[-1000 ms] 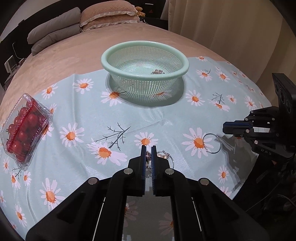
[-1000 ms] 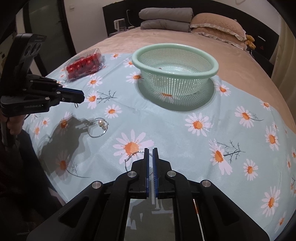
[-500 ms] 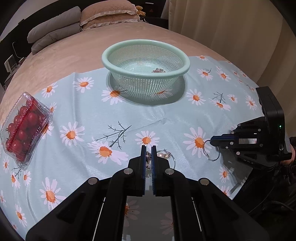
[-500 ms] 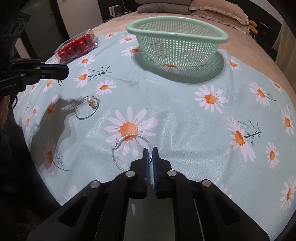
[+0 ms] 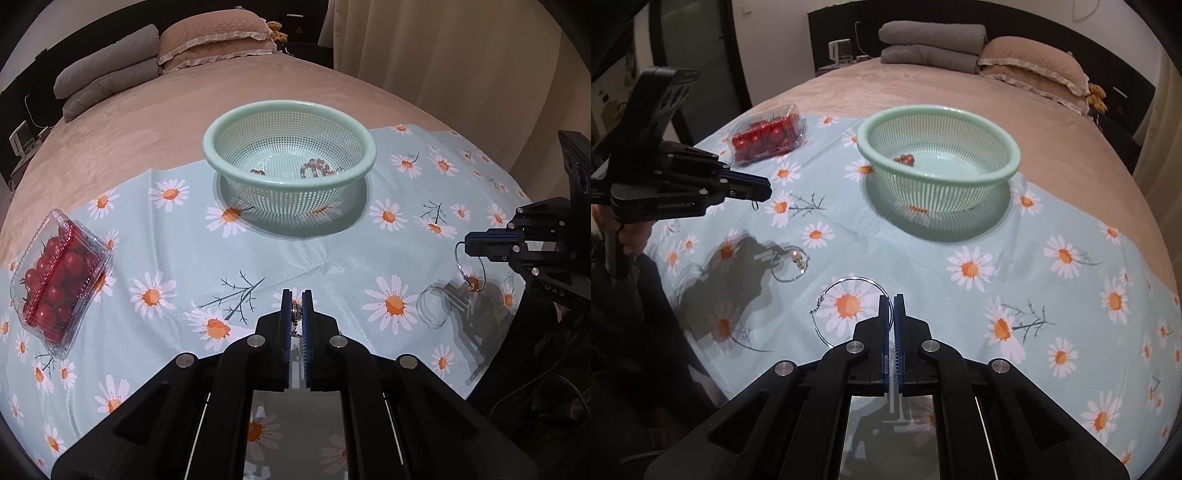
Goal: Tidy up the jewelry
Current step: 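Lift both hoop earrings and carry them over the basket, then open both grippers to drop the hoop earrings into the basket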
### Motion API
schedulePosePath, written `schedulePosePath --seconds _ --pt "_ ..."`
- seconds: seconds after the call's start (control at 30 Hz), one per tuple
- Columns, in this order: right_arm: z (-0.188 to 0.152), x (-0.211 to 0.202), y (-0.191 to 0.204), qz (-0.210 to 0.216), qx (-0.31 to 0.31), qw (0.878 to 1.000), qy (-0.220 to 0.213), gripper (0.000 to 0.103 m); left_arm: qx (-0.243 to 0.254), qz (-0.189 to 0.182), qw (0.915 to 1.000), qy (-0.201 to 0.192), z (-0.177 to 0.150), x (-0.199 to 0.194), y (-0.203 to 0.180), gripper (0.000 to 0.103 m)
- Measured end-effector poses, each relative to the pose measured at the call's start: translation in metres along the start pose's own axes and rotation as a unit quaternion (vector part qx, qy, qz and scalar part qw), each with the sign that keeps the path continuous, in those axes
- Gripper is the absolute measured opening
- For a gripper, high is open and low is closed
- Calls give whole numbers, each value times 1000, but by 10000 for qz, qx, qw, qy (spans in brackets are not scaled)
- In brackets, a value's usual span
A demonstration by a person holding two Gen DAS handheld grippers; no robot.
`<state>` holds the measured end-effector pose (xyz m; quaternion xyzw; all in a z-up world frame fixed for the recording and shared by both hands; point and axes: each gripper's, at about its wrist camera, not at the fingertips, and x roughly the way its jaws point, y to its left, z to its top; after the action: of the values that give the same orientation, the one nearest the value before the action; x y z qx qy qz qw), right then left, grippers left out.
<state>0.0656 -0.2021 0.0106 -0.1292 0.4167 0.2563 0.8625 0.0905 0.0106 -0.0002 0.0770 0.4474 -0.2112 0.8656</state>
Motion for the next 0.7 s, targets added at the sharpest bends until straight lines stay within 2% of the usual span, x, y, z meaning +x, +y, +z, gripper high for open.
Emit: schedulePosePath --seconds 0.2,0.37,0.57,0.7 --pt "29 -27 -15 -265 -89 9989 -368 3 158 45 9997 -187 29 -11 0 5" --pt "51 -35 -28 -307 -121 9981 -526 3 246 89 9993 -269 52 -14 4 5" --pt "75 -24 -38 -269 -171 9978 -580 3 242 91 9991 -327 79 -8 12 5" --pt "88 -10 -42 -216 -217 9981 -537 3 210 -57 9992 -340 95 2 16 5"
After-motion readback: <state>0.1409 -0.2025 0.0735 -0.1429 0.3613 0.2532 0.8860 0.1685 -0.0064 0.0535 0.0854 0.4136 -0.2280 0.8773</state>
